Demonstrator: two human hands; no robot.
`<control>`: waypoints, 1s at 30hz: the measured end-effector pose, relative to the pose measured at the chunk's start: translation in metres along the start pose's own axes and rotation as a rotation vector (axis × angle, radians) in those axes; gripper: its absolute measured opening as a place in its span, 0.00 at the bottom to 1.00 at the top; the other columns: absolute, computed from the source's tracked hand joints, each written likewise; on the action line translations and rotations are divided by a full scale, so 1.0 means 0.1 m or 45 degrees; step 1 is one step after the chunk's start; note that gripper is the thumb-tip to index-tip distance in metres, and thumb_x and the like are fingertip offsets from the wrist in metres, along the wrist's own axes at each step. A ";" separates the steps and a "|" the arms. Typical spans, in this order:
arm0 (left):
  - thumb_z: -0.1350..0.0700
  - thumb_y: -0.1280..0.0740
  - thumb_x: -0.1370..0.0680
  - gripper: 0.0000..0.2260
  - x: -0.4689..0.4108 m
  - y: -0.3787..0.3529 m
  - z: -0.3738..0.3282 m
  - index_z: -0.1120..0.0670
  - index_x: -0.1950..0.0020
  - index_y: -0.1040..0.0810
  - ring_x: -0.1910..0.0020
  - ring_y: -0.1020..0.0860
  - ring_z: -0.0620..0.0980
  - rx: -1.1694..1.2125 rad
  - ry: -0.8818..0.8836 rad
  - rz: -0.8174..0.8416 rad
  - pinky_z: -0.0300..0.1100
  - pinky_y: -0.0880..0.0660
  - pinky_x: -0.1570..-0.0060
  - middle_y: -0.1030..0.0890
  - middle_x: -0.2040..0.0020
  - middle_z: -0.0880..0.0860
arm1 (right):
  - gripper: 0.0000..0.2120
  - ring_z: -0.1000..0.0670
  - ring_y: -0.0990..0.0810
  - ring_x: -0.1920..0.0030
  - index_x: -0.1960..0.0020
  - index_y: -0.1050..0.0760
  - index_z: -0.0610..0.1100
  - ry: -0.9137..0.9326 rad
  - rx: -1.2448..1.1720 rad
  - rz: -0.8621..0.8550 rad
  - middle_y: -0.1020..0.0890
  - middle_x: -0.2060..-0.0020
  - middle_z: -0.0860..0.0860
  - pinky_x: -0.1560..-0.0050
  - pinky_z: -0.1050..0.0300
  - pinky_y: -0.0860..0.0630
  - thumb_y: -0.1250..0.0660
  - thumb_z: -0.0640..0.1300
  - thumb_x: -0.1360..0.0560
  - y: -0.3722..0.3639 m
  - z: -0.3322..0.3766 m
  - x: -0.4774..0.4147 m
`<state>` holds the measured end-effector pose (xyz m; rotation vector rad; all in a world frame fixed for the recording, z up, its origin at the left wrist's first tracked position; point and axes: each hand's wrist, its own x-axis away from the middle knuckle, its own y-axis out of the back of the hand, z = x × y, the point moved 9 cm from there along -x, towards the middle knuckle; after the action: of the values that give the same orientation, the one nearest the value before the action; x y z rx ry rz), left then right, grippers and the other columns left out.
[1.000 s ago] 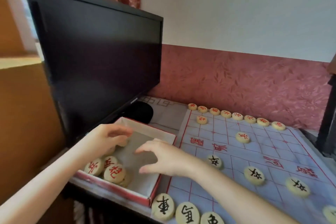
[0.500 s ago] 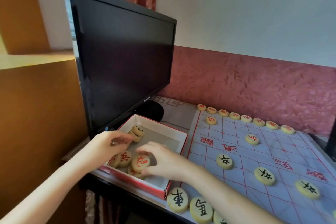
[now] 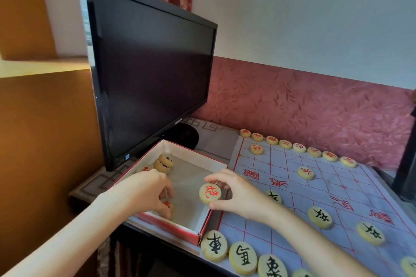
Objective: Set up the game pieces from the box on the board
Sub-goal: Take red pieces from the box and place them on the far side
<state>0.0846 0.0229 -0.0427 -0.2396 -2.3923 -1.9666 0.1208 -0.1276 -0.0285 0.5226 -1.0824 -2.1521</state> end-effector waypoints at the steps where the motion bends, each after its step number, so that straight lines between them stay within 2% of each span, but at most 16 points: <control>1: 0.43 0.27 0.34 0.22 -0.01 -0.01 -0.01 0.47 0.43 0.23 0.55 0.24 0.42 0.010 -0.002 0.009 0.29 0.27 0.60 0.20 0.48 0.44 | 0.26 0.65 0.31 0.50 0.34 0.31 0.52 0.004 -0.009 -0.011 0.29 0.47 0.59 0.42 0.64 0.33 0.28 0.48 0.30 0.01 0.00 0.01; 3: 0.43 0.26 0.35 0.21 -0.03 -0.02 -0.04 0.47 0.44 0.22 0.56 0.24 0.41 0.043 -0.015 0.008 0.28 0.28 0.62 0.21 0.51 0.43 | 0.25 0.63 0.29 0.48 0.35 0.30 0.53 0.008 -0.042 -0.043 0.28 0.46 0.58 0.41 0.63 0.32 0.28 0.48 0.30 0.04 -0.01 0.01; 5: 0.43 0.27 0.34 0.20 -0.04 -0.03 -0.07 0.46 0.45 0.22 0.55 0.24 0.41 0.071 -0.029 -0.034 0.32 0.26 0.57 0.22 0.53 0.41 | 0.25 0.61 0.28 0.45 0.35 0.29 0.53 0.006 -0.069 -0.066 0.27 0.46 0.57 0.39 0.62 0.31 0.28 0.48 0.30 0.06 -0.03 0.02; 10: 0.43 0.31 0.31 0.18 -0.09 -0.06 -0.15 0.45 0.42 0.24 0.54 0.23 0.41 0.090 -0.093 -0.157 0.38 0.23 0.51 0.20 0.49 0.43 | 0.25 0.59 0.28 0.44 0.35 0.29 0.52 0.007 -0.085 -0.066 0.28 0.46 0.59 0.38 0.62 0.32 0.27 0.47 0.30 0.01 -0.06 0.05; 14: 0.42 0.29 0.32 0.24 -0.11 -0.12 -0.18 0.44 0.38 0.28 0.46 0.24 0.41 0.131 -0.087 -0.146 0.35 0.26 0.46 0.23 0.43 0.42 | 0.24 0.59 0.27 0.44 0.36 0.29 0.53 -0.002 -0.122 -0.083 0.27 0.45 0.58 0.39 0.62 0.31 0.28 0.47 0.30 0.01 -0.11 0.07; 17: 0.44 0.29 0.32 0.25 -0.14 -0.12 -0.20 0.44 0.37 0.28 0.44 0.26 0.41 0.130 -0.092 -0.175 0.32 0.29 0.46 0.24 0.41 0.43 | 0.24 0.59 0.27 0.44 0.36 0.29 0.53 -0.008 -0.141 -0.092 0.28 0.45 0.59 0.41 0.64 0.31 0.27 0.46 0.30 0.02 -0.14 0.08; 21: 0.44 0.28 0.32 0.24 -0.21 -0.07 -0.26 0.44 0.38 0.27 0.47 0.27 0.39 0.116 -0.134 -0.192 0.29 0.31 0.50 0.24 0.42 0.42 | 0.24 0.59 0.27 0.44 0.36 0.28 0.52 -0.010 -0.180 -0.121 0.28 0.46 0.59 0.41 0.66 0.32 0.27 0.45 0.30 0.11 -0.20 0.13; 26: 0.47 0.26 0.33 0.22 -0.30 0.17 -0.46 0.45 0.41 0.25 0.51 0.24 0.39 0.246 -0.175 -0.379 0.25 0.29 0.55 0.23 0.46 0.41 | 0.23 0.61 0.27 0.43 0.37 0.28 0.53 -0.048 -0.190 -0.198 0.26 0.46 0.57 0.38 0.63 0.31 0.27 0.45 0.31 0.32 -0.37 0.25; 27: 0.48 0.26 0.33 0.22 -0.34 0.21 -0.53 0.46 0.41 0.24 0.51 0.25 0.40 0.279 -0.186 -0.408 0.25 0.29 0.54 0.23 0.47 0.42 | 0.23 0.61 0.26 0.43 0.38 0.27 0.53 -0.062 -0.194 -0.215 0.26 0.47 0.57 0.37 0.61 0.30 0.27 0.45 0.31 0.37 -0.41 0.28; 30: 0.50 0.25 0.34 0.22 -0.48 0.26 -0.72 0.49 0.41 0.23 0.48 0.23 0.44 0.378 -0.206 -0.458 0.39 0.24 0.47 0.22 0.46 0.46 | 0.23 0.61 0.26 0.43 0.38 0.27 0.53 -0.100 -0.212 -0.254 0.25 0.46 0.56 0.37 0.61 0.30 0.26 0.44 0.31 0.50 -0.55 0.35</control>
<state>0.1306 -0.0475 -0.0091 0.0493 -2.9680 -1.7271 0.1485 -0.2047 -0.0214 0.4895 -0.9135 -2.4301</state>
